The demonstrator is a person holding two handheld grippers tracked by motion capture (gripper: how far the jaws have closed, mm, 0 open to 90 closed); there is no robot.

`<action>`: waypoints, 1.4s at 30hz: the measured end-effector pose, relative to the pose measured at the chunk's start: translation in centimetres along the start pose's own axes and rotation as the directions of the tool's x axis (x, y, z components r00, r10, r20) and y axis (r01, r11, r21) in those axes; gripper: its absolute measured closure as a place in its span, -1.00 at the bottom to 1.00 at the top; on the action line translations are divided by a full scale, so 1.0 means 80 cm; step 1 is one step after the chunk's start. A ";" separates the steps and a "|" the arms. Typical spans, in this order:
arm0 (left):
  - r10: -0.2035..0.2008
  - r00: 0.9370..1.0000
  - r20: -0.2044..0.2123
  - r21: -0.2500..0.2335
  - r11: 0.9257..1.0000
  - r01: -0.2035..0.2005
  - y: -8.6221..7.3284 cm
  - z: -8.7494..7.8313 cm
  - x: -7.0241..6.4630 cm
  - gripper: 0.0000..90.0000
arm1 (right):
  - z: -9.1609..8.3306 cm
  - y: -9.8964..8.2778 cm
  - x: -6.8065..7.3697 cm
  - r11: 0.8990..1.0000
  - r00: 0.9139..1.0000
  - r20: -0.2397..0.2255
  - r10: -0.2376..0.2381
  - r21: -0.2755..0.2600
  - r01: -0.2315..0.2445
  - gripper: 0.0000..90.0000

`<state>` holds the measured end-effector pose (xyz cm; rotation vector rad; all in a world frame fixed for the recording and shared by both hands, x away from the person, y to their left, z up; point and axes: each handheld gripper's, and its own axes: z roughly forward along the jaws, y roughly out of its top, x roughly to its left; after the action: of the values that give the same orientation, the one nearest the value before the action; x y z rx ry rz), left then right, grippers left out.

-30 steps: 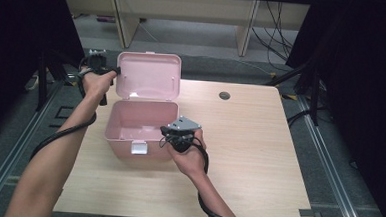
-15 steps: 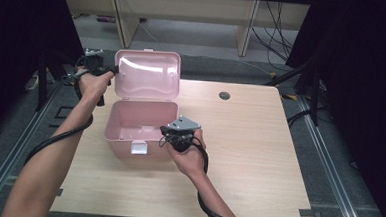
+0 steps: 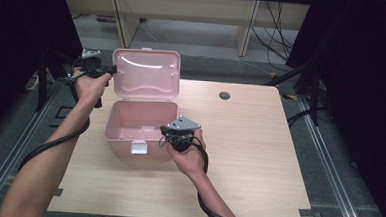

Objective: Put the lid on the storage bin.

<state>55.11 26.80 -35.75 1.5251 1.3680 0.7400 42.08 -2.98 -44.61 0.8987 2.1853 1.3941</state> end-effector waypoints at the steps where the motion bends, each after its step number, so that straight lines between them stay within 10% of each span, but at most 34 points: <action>1: 0.003 1.000 0.000 -0.002 1.000 -0.003 0.000 -0.001 0.000 0.96 | 0.000 0.000 0.000 1.000 1.000 0.000 0.001 0.002 -0.001 1.00; 42: 0.033 0.999 0.005 -0.085 0.996 -0.033 -0.015 -0.041 -0.004 0.97 | 0.000 0.001 -0.001 1.000 1.000 0.000 -0.019 0.006 0.019 1.00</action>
<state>51.65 27.18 -35.55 1.4852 1.2932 0.8030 42.16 -2.99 -44.58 0.8777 2.1937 1.3786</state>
